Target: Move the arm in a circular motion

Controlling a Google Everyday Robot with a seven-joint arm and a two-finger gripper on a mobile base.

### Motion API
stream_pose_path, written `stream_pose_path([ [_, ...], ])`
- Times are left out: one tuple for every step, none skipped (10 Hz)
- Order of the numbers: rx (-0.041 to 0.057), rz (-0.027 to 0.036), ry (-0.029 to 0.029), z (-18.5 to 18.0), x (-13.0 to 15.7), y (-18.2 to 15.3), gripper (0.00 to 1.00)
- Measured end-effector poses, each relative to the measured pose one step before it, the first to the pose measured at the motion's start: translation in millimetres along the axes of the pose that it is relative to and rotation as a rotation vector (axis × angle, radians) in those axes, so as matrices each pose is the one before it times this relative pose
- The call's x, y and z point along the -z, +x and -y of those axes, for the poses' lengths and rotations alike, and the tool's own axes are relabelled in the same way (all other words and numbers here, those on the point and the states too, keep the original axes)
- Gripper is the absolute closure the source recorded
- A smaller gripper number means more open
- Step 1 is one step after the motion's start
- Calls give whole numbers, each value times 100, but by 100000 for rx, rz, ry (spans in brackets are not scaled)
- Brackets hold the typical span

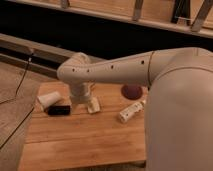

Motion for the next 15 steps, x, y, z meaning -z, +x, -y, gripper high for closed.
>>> stream_pose_path([
  [-123,-391,-234,23,-22,40,35],
  [-690,-1346,-1089,308,11,128,35],
  [-1277,-1342,-1538,483,73,10,35],
  [-1384,-970,-992,770,141,-200,35],
  [-1544,-631,-558,1103,320,-435,35],
  [-1254,-1021,227,1246,203,-470,35],
  [-1307,-1580,1000,1746,125,-691,35],
  [-745,-1216,1105,1424,80,-668,35],
  [-276,-2018,3185,2336,-53,-1549,35],
  [541,-970,1344,642,-66,-699,35],
  [1480,-176,2521,857,-72,-1921,35],
  [1581,318,2921,642,-181,-2430,35],
  [1373,-37,1845,27,-273,-1967,35],
  [1296,161,1291,-269,-192,-1778,35],
  [1235,302,627,-472,-28,-1393,35],
])
